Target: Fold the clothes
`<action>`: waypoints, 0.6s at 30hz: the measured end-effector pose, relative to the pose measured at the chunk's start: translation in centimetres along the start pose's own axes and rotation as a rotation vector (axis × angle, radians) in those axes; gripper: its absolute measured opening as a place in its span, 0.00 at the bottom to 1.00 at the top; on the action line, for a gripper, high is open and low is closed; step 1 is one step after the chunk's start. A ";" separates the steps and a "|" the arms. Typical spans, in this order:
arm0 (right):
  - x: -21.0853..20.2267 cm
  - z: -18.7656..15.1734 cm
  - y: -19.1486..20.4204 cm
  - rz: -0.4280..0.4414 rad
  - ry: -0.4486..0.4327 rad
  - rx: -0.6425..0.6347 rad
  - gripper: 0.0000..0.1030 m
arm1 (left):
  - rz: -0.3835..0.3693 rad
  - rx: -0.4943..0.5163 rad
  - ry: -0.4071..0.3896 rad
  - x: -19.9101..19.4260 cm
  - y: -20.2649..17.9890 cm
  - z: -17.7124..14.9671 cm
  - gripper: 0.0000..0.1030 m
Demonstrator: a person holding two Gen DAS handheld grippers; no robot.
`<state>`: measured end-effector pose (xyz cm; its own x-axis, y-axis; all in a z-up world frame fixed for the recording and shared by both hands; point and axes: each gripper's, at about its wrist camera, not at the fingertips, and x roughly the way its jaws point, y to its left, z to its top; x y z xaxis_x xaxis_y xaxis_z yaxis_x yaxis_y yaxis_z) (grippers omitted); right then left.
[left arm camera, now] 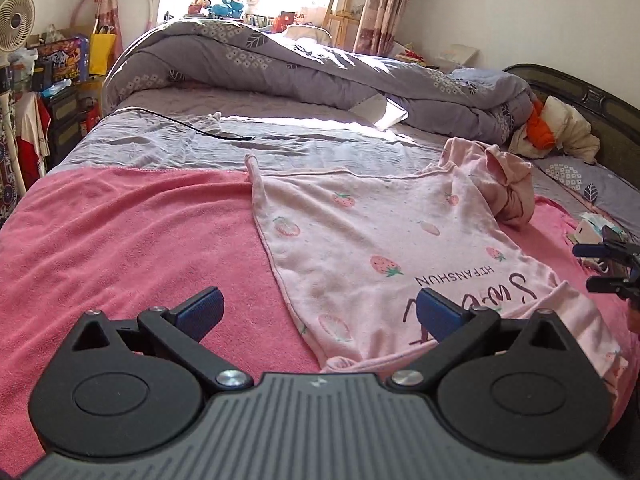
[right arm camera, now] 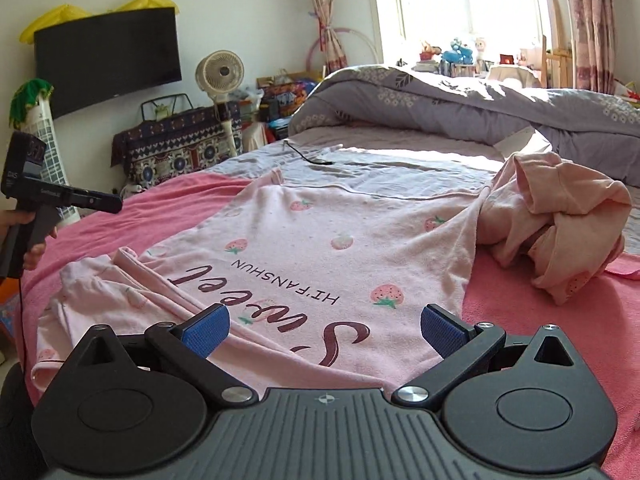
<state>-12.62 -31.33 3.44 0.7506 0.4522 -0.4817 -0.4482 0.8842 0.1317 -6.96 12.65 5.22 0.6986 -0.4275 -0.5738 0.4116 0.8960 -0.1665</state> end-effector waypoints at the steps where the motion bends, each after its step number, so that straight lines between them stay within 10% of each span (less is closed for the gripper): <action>1: -0.6 -0.3 0.0 -0.006 -0.016 0.005 1.00 | 0.000 0.046 0.004 -0.1 -0.9 -0.8 1.00; 7: -2.1 -4.2 2.8 -0.112 0.030 -0.088 1.00 | 0.078 0.369 0.136 -0.3 -5.3 -6.5 1.00; 13: -6.4 -10.4 0.3 -0.163 0.035 0.013 1.00 | -0.048 0.070 0.082 -2.4 0.4 -7.8 1.00; 18: -9.6 -11.6 1.0 -0.385 0.028 -0.005 1.00 | 0.018 0.141 0.078 -2.3 -1.1 -8.2 1.00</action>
<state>-25.93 -36.17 -1.80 0.8510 0.0841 -0.5184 -0.1385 0.9881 -0.0671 -13.81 13.58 0.18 0.6612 -0.3958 -0.6373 0.4814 0.8754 -0.0442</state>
